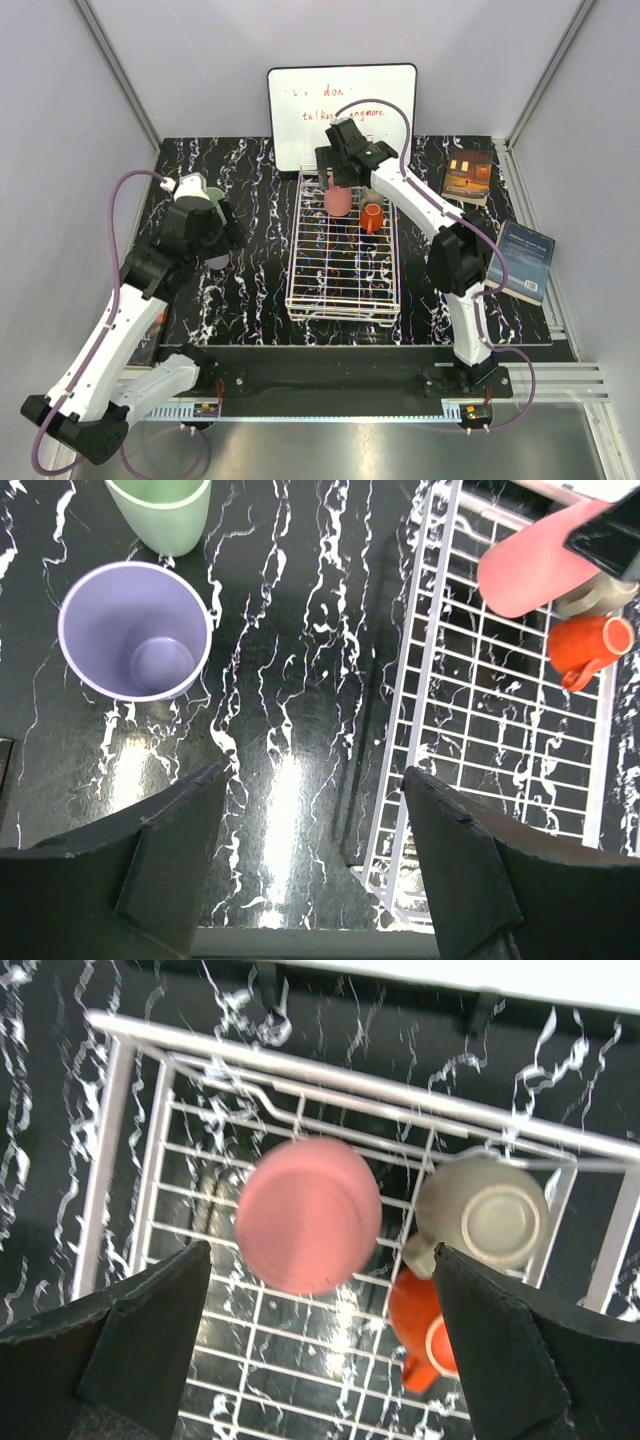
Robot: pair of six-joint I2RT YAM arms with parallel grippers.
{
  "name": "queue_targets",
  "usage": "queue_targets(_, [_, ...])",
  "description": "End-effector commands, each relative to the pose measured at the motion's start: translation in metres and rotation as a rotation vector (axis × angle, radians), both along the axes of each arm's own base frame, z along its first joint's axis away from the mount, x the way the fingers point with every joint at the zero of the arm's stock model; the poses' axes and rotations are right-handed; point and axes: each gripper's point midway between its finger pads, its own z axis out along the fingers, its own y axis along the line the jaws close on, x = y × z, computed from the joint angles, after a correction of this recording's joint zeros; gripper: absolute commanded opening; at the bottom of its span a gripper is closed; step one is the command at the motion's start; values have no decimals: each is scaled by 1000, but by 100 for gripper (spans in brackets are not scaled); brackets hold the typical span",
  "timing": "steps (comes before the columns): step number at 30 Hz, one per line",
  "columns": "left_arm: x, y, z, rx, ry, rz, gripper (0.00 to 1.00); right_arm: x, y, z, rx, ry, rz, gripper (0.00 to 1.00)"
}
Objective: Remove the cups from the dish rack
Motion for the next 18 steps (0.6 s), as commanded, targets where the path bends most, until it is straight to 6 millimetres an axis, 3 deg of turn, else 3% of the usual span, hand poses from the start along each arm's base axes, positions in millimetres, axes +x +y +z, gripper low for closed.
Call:
queue_targets(1, [5,-1,11,-16,-69,12,76,23,10,14,21,-72,-8,100])
queue_targets(7, [1,-4,-3,-24,-36,1,76,24,20,-18,30,-6,-6,100])
queue_targets(11, [0,-3,-7,-20,-29,7,76,21,23,-26,31,12,1,97])
queue_targets(12, [0,-3,-8,-21,-27,6,76,21,24,-28,31,17,10,77])
queue_targets(14, [0,-4,-8,-21,-27,5,76,20,27,-30,34,25,19,44])
queue_targets(15, [0,-4,-10,-21,-24,6,76,21,25,-30,32,21,11,19])
queue_targets(18, [0,-4,-9,-25,-28,9,76,17,25,-26,33,18,10,1])
